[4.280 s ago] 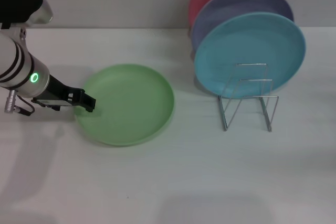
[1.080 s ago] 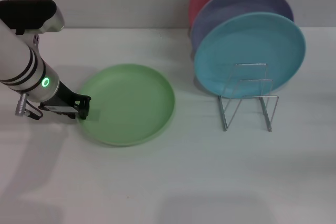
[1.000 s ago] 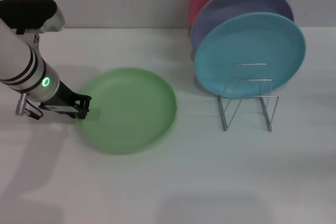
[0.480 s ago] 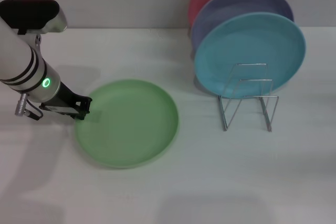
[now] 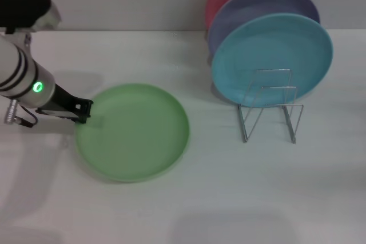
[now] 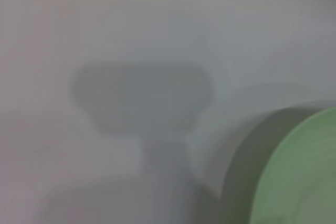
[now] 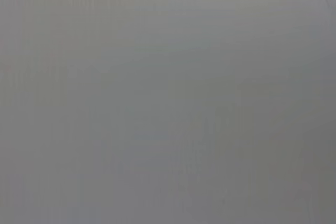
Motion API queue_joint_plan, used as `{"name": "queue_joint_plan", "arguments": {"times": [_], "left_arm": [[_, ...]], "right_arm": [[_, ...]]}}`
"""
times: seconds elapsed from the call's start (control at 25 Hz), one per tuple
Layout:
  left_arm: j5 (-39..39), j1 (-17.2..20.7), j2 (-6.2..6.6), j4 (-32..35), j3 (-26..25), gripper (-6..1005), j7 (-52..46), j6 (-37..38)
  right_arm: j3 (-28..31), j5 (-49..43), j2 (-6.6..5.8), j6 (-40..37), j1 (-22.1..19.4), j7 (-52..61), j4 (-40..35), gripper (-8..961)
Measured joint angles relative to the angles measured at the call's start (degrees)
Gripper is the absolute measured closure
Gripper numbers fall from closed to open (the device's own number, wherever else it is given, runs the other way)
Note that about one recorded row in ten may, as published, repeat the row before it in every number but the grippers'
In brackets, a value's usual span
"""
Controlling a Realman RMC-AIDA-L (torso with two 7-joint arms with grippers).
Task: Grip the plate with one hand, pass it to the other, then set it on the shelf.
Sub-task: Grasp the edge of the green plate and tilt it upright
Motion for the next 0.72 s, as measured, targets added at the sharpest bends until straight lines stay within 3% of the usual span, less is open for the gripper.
{"name": "queue_joint_plan", "arguments": {"times": [0.12,0.4,0.72], "left_arm": [[-1.4,1.5,-0.06,-2.4,-4.0,938,3.4,-0.3],[-4.3,3.5,-0.1,-3.8,-6.8,961,7.5,1.2],[-10.5,12.2,-0.24,-12.8,-5.2,966,10.9,12.9]], "right_arm": [[0.0,0.0,-0.02,0.2,0.1,0.0,0.0,193],[0.0,0.0,-0.04,1.0,0.6,0.0,0.0,194],[0.0,0.0,-0.19,4.5,1.5,-0.1,0.0,194]]}}
